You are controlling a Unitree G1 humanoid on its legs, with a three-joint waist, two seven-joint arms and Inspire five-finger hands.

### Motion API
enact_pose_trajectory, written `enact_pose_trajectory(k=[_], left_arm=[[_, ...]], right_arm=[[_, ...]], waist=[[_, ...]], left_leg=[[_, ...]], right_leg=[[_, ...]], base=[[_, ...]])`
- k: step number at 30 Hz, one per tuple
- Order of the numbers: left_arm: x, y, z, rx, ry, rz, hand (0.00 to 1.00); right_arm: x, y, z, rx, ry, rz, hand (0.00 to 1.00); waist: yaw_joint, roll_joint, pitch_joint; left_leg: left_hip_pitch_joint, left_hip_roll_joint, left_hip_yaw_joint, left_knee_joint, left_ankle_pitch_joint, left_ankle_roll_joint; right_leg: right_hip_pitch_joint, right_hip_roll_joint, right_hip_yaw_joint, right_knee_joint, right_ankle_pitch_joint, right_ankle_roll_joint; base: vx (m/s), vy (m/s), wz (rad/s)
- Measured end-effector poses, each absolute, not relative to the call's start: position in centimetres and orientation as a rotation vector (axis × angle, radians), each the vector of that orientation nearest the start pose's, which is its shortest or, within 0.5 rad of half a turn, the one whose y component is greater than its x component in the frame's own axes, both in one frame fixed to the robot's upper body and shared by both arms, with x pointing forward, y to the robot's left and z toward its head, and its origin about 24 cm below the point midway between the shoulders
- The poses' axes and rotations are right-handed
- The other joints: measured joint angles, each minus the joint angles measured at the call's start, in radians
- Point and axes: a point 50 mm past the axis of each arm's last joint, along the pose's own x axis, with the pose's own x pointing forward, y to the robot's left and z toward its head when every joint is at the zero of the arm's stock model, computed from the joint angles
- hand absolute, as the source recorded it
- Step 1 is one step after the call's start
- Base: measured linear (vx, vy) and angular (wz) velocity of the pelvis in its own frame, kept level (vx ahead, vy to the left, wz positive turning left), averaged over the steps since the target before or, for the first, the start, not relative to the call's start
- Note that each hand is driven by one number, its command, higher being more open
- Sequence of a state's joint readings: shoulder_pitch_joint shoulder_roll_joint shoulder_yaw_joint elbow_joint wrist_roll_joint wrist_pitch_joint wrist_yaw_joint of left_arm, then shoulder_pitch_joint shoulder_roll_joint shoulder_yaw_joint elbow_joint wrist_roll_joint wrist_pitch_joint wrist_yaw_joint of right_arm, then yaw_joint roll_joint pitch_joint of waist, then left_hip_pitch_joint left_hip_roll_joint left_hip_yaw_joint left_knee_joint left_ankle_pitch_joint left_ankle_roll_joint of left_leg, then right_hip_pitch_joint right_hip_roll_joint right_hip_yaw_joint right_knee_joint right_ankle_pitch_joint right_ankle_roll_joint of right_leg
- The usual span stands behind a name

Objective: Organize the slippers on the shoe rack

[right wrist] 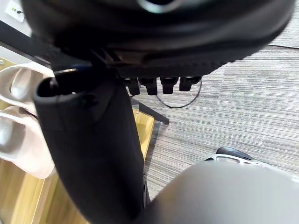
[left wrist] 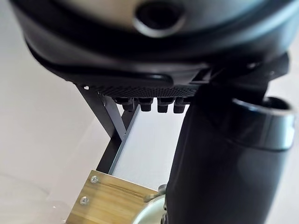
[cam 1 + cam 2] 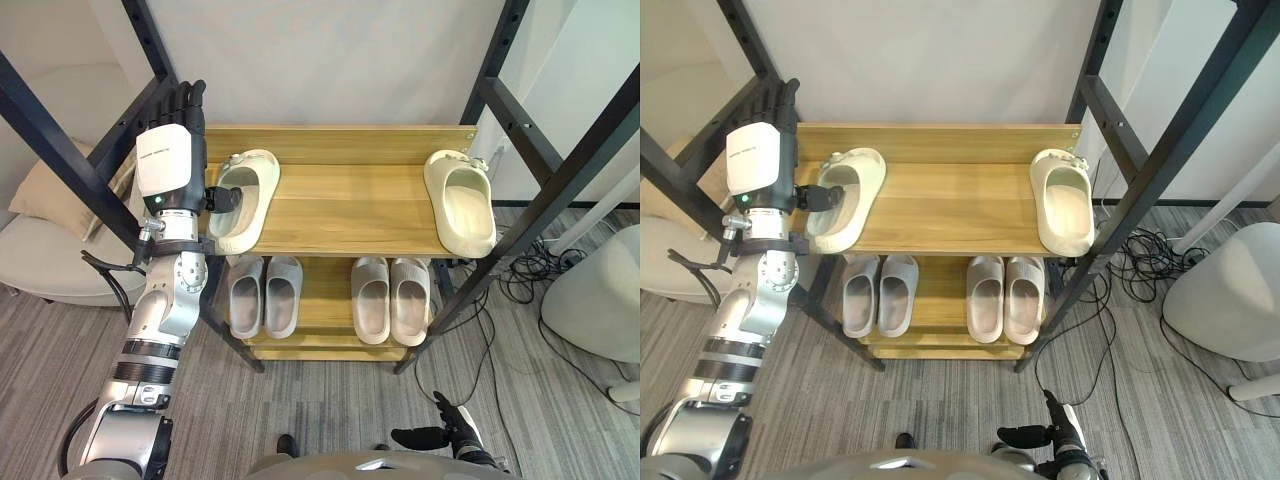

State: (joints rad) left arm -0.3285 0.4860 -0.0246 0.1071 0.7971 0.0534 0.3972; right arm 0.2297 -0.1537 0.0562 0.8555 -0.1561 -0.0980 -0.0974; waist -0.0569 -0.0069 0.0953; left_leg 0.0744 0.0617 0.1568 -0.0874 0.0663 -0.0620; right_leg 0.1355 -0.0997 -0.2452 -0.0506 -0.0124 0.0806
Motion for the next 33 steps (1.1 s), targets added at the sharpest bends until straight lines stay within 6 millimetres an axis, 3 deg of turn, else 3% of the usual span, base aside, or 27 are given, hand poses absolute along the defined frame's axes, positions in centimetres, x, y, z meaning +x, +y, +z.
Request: enact_pose_trajectory(k=[7, 8, 33], left_arm=[[31.7, 23.3, 14.6, 1.216, -0.388, 0.484, 1.00], [31.8, 23.3, 14.8, 1.216, -0.389, 0.488, 0.00], [32.3, 23.4, 14.9, 1.152, -0.379, 0.479, 0.00]], right_arm=[[8.7, -20.5, -14.6, -0.317, 0.958, -0.063, 1.00], [8.7, -20.5, -14.6, -0.316, 0.958, -0.063, 1.00], [8.3, -20.6, -14.6, -0.313, 0.964, -0.097, 1.00]], waist=[[-0.010, 0.001, 0.001], [-0.010, 0.000, 0.001], [-0.014, 0.001, 0.001]], left_leg=[[-0.013, 0.002, 0.037, 0.000, -0.001, 0.001], [-0.013, 0.002, 0.041, 0.000, -0.001, 0.001], [-0.018, -0.001, 0.069, 0.000, 0.000, 0.003]], right_leg=[[-0.033, 0.001, 0.038, -0.007, 0.018, -0.002], [-0.035, 0.001, 0.043, -0.008, 0.020, -0.003], [-0.046, -0.001, 0.072, -0.033, 0.049, -0.001]], base=[[-0.03, 0.025, -0.14], [-0.11, 0.055, -0.29], [-0.02, 0.005, -0.04]])
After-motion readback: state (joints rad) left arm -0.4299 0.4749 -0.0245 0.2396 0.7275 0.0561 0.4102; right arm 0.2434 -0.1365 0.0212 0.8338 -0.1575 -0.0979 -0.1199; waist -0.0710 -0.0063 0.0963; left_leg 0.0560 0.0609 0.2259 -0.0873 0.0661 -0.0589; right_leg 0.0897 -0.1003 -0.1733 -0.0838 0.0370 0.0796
